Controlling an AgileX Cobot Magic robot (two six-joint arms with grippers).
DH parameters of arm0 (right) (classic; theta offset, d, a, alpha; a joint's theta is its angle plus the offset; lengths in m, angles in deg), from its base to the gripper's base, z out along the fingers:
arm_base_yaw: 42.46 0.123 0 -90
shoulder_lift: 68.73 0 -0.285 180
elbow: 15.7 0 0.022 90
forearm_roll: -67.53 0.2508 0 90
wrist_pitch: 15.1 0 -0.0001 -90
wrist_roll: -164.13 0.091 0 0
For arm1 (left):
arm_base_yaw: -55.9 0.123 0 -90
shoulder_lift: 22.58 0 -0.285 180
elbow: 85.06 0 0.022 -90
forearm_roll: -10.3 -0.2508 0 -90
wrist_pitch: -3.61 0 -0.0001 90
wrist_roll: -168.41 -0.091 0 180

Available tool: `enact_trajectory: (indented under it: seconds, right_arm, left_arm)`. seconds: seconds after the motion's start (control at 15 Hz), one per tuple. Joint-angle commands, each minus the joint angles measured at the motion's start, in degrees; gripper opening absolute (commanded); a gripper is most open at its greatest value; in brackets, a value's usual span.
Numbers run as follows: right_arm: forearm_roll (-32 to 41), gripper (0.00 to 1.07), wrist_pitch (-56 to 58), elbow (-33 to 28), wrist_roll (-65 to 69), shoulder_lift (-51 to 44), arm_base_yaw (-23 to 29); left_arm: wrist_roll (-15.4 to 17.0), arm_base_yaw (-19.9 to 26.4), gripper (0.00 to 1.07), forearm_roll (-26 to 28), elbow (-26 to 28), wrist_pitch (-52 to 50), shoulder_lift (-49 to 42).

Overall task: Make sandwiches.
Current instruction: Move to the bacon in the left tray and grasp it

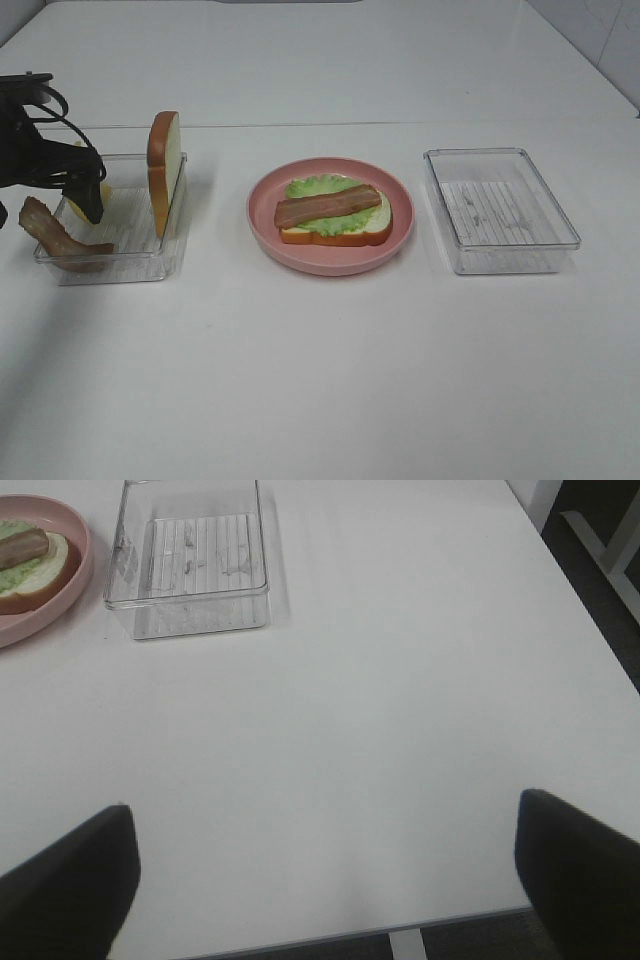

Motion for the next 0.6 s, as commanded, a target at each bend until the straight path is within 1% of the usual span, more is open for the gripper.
enact_trajectory:
  seconds: [0.07,0.2,0.27,0.47,0.6]
  right_arm:
    - [0.0,0.99,-0.1,0.3,-0.5,-1.8,-0.3]
    - [0.0,0.99,-0.1,0.3,-0.5,-1.8,-0.3]
    - [0.0,0.99,-0.1,0.3,-0.5,-1.8,-0.3]
    - [0.0,0.99,-0.1,0.3,-0.5,-1.8,-0.3]
    - [0.0,0.99,-0.1,0.3,-0.5,-1.8,-0.3]
  left_arm:
    - [-0.2,0.2,0.99,0.0,0.3,-0.5,0.3]
    - [-0.3,0.2,0.97,-0.3,0.3,0.1,0.3]
    - [-0.1,0.2,0.95,-1.5,0.3,0.4,0.3]
    - [0.1,0.2,0.94,-2.8,0.3,0.4,0.3]
    - [2.0,0.2,0.81,-2.8,0.3,0.2,1.1]
